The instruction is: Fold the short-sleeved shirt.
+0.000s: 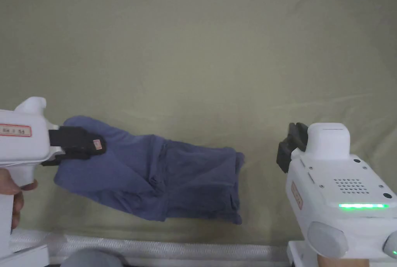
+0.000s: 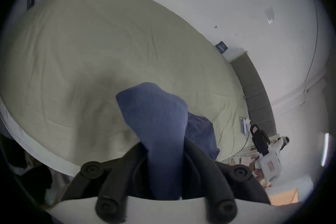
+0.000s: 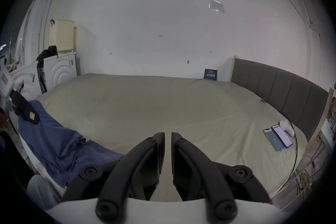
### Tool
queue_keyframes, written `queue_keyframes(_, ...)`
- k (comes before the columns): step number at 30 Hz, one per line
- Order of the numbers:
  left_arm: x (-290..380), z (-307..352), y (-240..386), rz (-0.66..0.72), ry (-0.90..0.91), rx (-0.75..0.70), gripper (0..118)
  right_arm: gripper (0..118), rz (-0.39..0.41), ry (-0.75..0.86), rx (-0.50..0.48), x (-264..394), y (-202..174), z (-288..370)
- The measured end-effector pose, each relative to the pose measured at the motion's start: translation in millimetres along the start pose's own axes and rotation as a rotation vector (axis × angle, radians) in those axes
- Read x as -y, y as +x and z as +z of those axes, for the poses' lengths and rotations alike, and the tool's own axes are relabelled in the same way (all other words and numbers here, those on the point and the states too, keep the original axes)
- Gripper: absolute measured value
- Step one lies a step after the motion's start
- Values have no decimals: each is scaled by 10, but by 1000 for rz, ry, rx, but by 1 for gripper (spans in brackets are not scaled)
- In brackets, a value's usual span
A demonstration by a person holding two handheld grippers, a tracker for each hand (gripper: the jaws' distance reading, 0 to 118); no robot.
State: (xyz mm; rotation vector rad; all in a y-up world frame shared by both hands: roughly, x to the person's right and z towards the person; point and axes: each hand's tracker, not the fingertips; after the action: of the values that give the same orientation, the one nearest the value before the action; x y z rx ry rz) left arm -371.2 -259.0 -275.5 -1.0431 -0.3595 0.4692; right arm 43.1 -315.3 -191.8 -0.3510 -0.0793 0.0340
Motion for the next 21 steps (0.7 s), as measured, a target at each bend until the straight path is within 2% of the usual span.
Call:
queue_keyframes(3, 6, -195, 390, -41, -38, 13, 13, 13, 3, 20, -1, -17, -52, 17)
queue_keyframes(8, 47, -703, 1111, -186, -128, 4, 13, 13, 30, 30, 0, -30, -38, 76)
queue_keyframes(14, 305, -1609, 1760, -407, -210, -201, 13, 13, 21, 12, 27, 13, 112, 110)
queue_keyframes(15, 381, -1747, 1784, -426, -232, -209, 20, 13, 19, 5, 34, 20, 140, 109)
queue_keyframes(16, 419, -1873, 1794, -429, -257, -176, 43, 13, 16, 0, 39, 28, 171, 108)
queue_keyframes(17, 443, -1944, 1783, -416, -258, -123, 96, 13, 13, -4, 46, 35, 196, 107)
queue_keyframes(18, 453, -1994, 1751, -388, -263, -81, 118, 13, 10, -10, 52, 37, 227, 104)
queue_keyframes(19, 477, -1957, 1735, -348, -264, -66, 118, 13, 9, -14, 57, 39, 252, 105)
queue_keyframes(21, 431, -1782, 1641, -288, -195, 15, 107, 13, 8, -18, 65, 46, 289, 103)
